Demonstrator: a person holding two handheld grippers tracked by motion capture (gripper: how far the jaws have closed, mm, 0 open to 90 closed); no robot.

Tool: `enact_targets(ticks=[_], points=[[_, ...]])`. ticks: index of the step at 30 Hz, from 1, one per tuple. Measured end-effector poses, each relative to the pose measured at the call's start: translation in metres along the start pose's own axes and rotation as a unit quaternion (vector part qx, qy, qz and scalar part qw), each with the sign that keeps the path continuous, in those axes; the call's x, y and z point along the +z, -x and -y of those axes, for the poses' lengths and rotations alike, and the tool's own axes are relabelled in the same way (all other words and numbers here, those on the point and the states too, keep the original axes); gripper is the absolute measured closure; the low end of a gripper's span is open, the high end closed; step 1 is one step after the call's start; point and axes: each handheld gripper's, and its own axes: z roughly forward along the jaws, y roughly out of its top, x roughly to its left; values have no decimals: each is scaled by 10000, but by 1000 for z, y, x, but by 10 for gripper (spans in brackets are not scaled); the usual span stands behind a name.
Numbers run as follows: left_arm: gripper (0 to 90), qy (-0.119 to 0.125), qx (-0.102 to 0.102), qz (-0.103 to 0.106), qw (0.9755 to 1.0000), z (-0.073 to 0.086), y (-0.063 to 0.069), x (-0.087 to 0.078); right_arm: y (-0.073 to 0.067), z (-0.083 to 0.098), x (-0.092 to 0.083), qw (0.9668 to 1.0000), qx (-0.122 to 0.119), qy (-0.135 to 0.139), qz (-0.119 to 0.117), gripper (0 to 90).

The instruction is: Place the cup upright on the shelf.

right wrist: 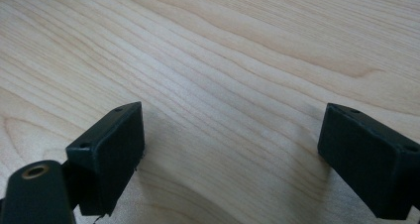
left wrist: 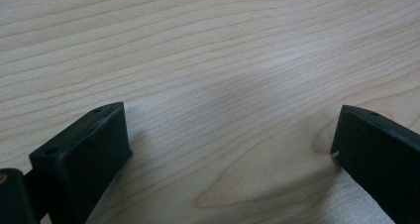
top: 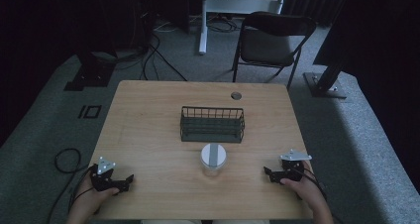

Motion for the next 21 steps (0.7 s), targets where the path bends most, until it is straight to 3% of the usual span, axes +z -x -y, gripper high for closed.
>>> enact_targets(ticks=[21], points=[[17, -10, 122, 104, 9999, 0, 1, 0, 0, 0, 0, 10000, 14, 1, 16, 106]])
